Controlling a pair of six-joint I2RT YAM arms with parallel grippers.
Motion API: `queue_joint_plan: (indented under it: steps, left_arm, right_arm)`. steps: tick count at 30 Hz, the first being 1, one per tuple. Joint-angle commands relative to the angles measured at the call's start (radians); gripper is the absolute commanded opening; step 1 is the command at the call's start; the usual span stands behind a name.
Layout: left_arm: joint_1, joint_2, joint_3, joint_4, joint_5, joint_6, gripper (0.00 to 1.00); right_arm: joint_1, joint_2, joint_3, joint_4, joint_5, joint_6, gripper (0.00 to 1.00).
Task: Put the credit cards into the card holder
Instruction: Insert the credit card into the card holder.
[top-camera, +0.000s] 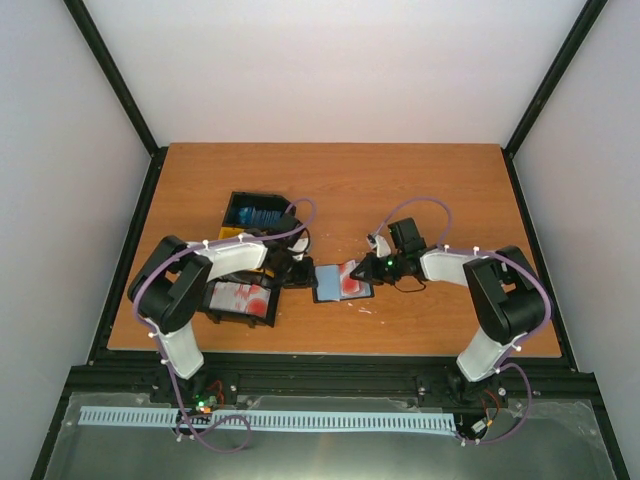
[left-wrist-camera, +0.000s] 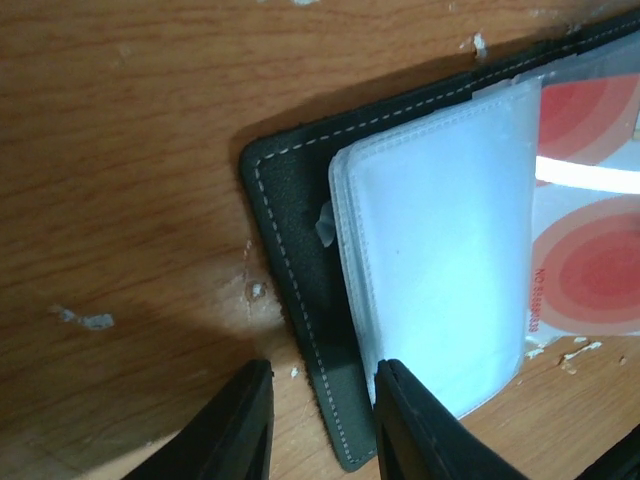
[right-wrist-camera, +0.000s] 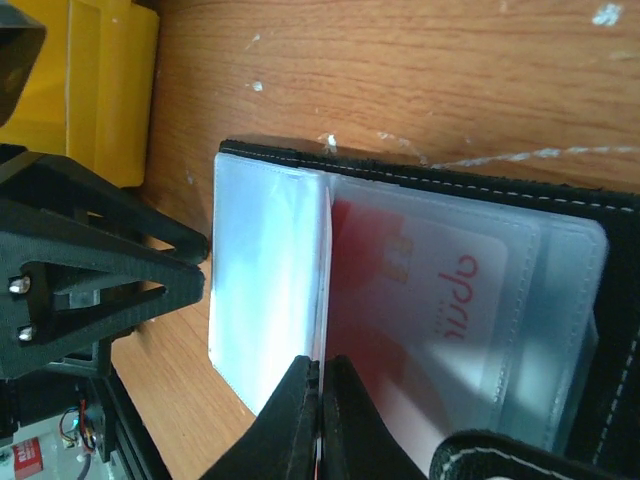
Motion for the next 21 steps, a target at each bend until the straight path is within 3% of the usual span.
queue_joint_plan:
  steps: [1,21]
  left_arm:
    - [-0.009,0.043,0.018,-0.015,0.0,0.005,0.27]
    - [-0.015,0.062,0.015,-0.026,-0.027,-0.021,0.18]
  right_arm:
    - [-0.007,0.017,-0.033,0.105,-0.057,0.027,0.03]
    - [-0.005,0.043,-0.091,0.23,-0.09,0.134,0.03]
